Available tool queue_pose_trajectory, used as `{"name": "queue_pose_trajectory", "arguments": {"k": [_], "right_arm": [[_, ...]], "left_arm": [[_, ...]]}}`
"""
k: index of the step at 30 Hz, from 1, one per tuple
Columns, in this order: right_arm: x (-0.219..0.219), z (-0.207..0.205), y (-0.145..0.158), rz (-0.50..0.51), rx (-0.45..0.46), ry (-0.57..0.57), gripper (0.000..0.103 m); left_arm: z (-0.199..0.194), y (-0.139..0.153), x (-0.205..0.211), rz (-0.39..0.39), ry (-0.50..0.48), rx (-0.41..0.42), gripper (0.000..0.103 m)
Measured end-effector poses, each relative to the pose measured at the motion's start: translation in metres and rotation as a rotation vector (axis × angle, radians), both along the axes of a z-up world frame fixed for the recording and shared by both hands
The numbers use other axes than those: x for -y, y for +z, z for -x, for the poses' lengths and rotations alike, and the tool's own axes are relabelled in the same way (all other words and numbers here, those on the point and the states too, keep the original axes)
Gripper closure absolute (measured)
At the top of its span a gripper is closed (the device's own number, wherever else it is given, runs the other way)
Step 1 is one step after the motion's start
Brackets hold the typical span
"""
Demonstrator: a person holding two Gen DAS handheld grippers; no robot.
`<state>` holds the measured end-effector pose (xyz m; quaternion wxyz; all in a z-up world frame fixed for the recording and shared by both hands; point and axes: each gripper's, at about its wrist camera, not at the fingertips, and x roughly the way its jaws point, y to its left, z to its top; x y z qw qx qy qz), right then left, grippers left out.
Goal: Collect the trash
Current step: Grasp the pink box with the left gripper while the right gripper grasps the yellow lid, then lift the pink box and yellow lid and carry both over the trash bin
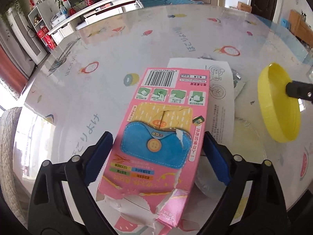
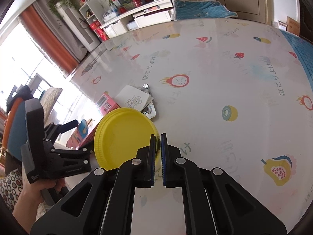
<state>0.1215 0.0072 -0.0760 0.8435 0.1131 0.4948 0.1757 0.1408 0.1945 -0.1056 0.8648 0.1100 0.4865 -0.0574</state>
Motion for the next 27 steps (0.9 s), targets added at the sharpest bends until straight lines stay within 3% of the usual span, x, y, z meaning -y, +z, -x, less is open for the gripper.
{"name": "queue_pose_trajectory", "arguments": {"k": [2,5,6,9,13,15,27], "right_arm": [[0.001,-0.002,-0.002,-0.005,-0.005,-0.005,0.097],[0.002,-0.004,-0.005,-0.011,-0.015,-0.017,0.097],[0.002,-0.004,-0.006,-0.012,-0.017,-0.019,0.097],[0.001,-0.004,-0.008,-0.015,-0.025,-0.022,0.097],[0.000,-0.002,-0.007,-0.006,-0.022,-0.012,0.097],[0.000,-0.001,-0.006,-0.008,-0.022,-0.012,0.097],[-0.004,0.006,0.013,0.004,-0.003,-0.016,0.097]], "left_arm": [[0.003,0.002,-0.001,0.017,-0.001,0.018,0.024],[0.005,0.004,0.004,0.020,-0.032,0.023,0.053],[0.006,0.002,0.008,0.013,-0.048,0.015,0.067],[0.008,-0.001,0.014,-0.019,-0.068,0.011,0.072],[0.011,0.001,0.008,0.017,-0.063,0.013,0.083],[0.012,0.002,0.010,-0.001,-0.075,0.026,0.093],[0.025,0.029,0.006,0.013,-0.060,0.086,0.094]]}}
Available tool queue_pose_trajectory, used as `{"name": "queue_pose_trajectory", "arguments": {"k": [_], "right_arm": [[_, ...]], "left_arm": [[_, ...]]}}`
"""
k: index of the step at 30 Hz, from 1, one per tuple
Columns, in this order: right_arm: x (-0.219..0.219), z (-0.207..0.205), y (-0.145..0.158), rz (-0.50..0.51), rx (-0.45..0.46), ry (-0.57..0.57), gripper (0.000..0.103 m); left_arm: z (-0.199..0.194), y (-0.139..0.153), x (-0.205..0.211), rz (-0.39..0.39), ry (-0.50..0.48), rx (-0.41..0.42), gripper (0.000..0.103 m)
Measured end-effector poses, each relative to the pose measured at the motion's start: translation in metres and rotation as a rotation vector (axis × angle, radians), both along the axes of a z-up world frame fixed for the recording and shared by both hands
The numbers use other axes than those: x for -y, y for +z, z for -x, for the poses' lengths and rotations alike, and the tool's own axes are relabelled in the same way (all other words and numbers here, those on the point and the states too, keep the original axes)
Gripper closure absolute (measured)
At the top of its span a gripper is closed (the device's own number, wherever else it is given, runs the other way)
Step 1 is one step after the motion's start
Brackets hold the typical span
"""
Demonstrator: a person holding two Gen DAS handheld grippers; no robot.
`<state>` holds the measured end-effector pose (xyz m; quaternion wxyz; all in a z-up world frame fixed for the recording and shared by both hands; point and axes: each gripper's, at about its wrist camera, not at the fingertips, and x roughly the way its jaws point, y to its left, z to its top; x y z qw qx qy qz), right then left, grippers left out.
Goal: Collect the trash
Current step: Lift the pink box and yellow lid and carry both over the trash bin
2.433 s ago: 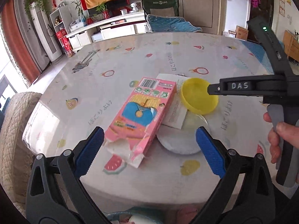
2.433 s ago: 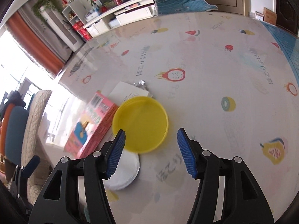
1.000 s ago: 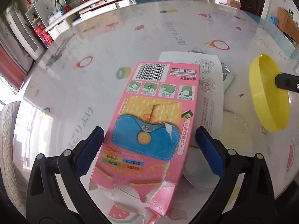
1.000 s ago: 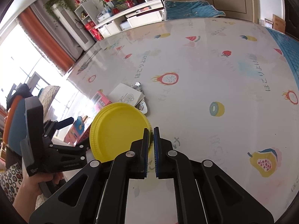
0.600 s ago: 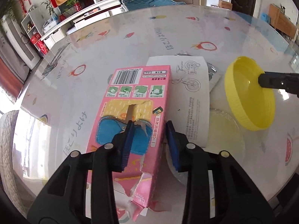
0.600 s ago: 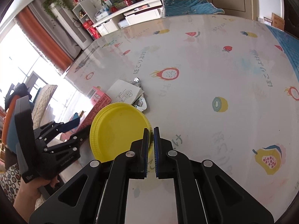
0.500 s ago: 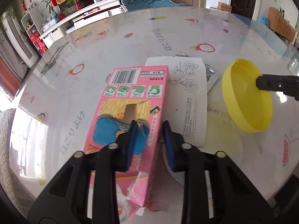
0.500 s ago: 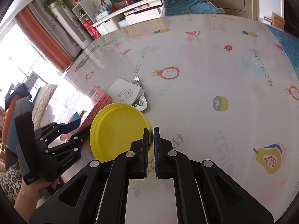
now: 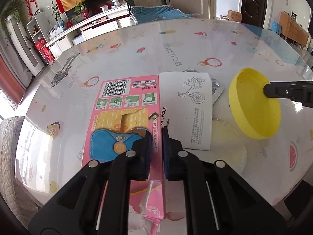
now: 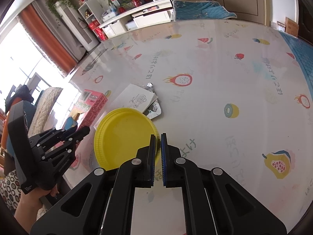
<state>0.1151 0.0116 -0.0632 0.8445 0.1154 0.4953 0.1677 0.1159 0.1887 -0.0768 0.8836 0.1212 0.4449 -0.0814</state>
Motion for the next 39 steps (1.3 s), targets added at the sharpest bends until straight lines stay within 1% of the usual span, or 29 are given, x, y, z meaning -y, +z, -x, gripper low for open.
{"name": "queue_pose_trajectory", "arguments": {"k": [3,6,8,12,16,20,24,25,27,30,34,39], "right_arm": [[0.000,0.004,0.009,-0.002,0.007,-0.006,0.097],[-0.001,0.012,0.021,0.008,0.020,-0.001,0.097],[-0.001,0.017,0.029,0.011,0.028,0.000,0.097],[-0.005,0.036,0.050,0.015,0.052,0.024,0.097],[-0.018,0.059,0.068,0.027,0.071,0.071,0.097],[-0.034,0.090,0.086,0.042,0.095,0.114,0.097],[-0.053,0.124,0.092,0.048,0.092,0.164,0.097],[-0.059,0.133,0.091,0.057,0.087,0.181,0.097],[-0.072,0.150,0.087,0.078,0.085,0.221,0.097],[-0.092,0.174,0.076,0.096,0.056,0.276,0.097],[-0.132,0.209,0.052,0.139,0.018,0.374,0.097],[-0.177,0.241,0.017,0.177,-0.030,0.483,0.097]], "left_arm": [[0.005,0.009,0.003,-0.016,-0.003,0.019,0.094],[0.011,0.021,0.003,-0.011,0.000,0.035,0.095],[0.019,0.030,0.004,-0.011,0.003,0.060,0.095],[0.040,0.047,0.008,-0.035,-0.005,0.109,0.094],[0.071,0.067,0.004,-0.023,-0.009,0.149,0.094],[0.112,0.085,-0.002,-0.068,0.009,0.222,0.094],[0.155,0.095,-0.016,-0.074,0.034,0.247,0.094],[0.169,0.095,-0.023,-0.058,0.046,0.242,0.094],[0.192,0.090,-0.034,-0.048,0.060,0.226,0.094],[0.222,0.078,-0.048,-0.056,0.081,0.206,0.094],[0.258,0.054,-0.078,-0.048,0.145,0.149,0.094],[0.293,0.024,-0.111,0.009,0.231,0.076,0.094]]}}
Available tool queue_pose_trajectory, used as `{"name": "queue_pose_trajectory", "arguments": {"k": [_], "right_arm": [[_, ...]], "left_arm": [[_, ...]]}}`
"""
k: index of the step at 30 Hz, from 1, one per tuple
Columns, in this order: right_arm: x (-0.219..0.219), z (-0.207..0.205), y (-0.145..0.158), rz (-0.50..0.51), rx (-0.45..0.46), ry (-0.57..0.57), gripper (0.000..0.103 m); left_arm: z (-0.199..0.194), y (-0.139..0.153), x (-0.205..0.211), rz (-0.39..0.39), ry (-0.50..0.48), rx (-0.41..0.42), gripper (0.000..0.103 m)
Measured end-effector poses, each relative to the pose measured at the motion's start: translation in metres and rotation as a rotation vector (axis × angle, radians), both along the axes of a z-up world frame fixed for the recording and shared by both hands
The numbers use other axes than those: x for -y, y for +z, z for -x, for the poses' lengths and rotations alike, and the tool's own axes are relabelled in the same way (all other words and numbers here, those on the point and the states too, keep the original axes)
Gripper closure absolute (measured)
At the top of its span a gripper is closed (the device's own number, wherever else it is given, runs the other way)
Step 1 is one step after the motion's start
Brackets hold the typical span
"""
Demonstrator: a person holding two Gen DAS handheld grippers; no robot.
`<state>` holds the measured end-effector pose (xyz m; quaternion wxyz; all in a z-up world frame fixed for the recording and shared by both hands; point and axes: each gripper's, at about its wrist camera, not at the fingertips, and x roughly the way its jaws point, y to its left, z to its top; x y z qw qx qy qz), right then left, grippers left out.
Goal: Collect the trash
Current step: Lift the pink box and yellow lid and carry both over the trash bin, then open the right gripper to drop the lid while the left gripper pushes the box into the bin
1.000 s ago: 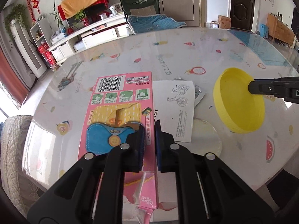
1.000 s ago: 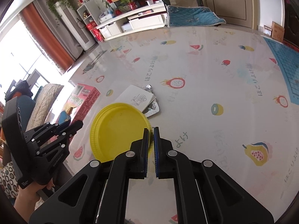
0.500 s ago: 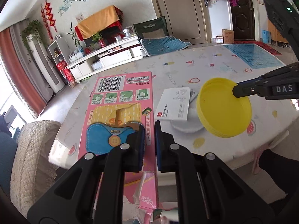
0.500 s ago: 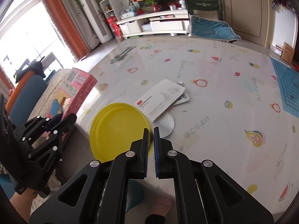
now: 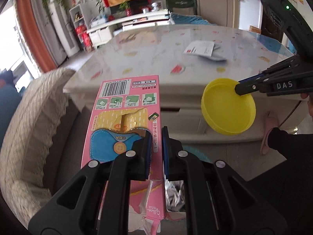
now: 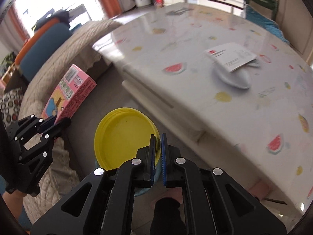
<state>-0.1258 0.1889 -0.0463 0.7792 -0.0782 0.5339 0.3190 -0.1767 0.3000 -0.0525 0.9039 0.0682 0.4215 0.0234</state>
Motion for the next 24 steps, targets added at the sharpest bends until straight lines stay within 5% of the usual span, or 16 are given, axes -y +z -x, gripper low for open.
{"name": "queue_pose_trajectory", "arguments": {"k": [12,18,24], "right_arm": [[-0.073,0.048,-0.139,0.199,-0.205,0.148,0.091],[-0.076,0.046,-0.171,0.216,-0.259,0.126,0.090],[-0.066,0.038,-0.162,0.172,-0.245,0.098,0.090]], "left_arm": [[0.033,-0.076,-0.018,0.102,0.086,-0.153,0.094],[0.032,-0.092,-0.017,0.116,0.086,-0.181,0.094],[0.031,-0.102,-0.013,0.117,0.079,-0.190,0.094]]}}
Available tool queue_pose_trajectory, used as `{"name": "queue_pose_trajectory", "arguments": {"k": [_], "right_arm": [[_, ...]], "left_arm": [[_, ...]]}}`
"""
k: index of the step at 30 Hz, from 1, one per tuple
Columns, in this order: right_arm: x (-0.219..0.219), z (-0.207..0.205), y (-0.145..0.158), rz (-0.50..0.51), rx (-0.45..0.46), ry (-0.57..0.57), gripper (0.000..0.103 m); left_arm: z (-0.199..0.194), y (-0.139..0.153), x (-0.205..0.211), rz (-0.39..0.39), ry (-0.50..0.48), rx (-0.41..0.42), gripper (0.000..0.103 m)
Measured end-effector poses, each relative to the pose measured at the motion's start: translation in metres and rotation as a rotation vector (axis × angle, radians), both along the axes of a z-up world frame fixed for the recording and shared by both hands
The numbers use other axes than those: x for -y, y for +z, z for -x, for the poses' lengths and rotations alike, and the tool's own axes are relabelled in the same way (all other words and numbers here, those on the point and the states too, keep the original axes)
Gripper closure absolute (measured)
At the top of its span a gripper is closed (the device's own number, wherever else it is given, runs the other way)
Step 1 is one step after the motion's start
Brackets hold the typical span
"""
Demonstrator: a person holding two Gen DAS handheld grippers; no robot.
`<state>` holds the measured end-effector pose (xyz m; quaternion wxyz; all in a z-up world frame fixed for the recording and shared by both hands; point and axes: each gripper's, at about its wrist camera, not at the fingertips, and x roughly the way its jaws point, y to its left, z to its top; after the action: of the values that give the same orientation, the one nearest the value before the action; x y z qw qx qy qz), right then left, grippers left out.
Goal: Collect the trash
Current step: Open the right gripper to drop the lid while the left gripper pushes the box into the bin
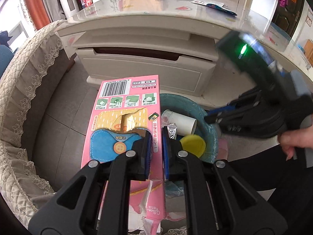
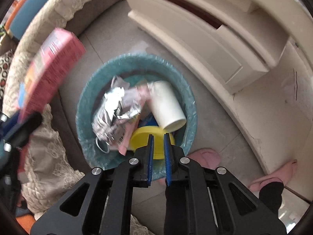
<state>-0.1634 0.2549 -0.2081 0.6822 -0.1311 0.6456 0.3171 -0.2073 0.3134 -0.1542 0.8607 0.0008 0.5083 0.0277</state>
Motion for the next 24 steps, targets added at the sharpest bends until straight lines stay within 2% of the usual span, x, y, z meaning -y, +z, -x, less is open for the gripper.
{"name": "queue_pose_trajectory", "arguments": {"k": [5,9,15,19,20,22,24], "right_arm": [[0.020,-0.015,0.035,-0.089,0.029,-0.069,0.090],[0.035,-0.020,0.060,-0.122,0.058,-0.092,0.090],[0.049,-0.024,0.077,-0.146,0.084,-0.107,0.090],[0.052,-0.020,0.079,-0.147,0.086,-0.095,0.090],[0.051,-0.019,0.080,-0.146,0.087,-0.091,0.090],[0.049,-0.019,0.079,-0.143,0.087,-0.083,0.090],[0.048,-0.019,0.078,-0.146,0.085,-0.083,0.090]], "left_arm": [[-0.005,-0.011,0.002,0.015,-0.021,-0.019,0.094],[-0.009,-0.019,0.007,0.026,-0.035,-0.037,0.094],[-0.016,-0.047,0.011,0.025,-0.016,-0.092,0.094],[-0.015,-0.062,0.014,0.010,0.007,-0.128,0.089],[-0.014,-0.065,0.014,0.000,0.010,-0.132,0.086],[-0.012,-0.063,0.015,-0.009,0.017,-0.123,0.074],[-0.011,-0.061,0.015,-0.013,0.027,-0.117,0.073]]}}
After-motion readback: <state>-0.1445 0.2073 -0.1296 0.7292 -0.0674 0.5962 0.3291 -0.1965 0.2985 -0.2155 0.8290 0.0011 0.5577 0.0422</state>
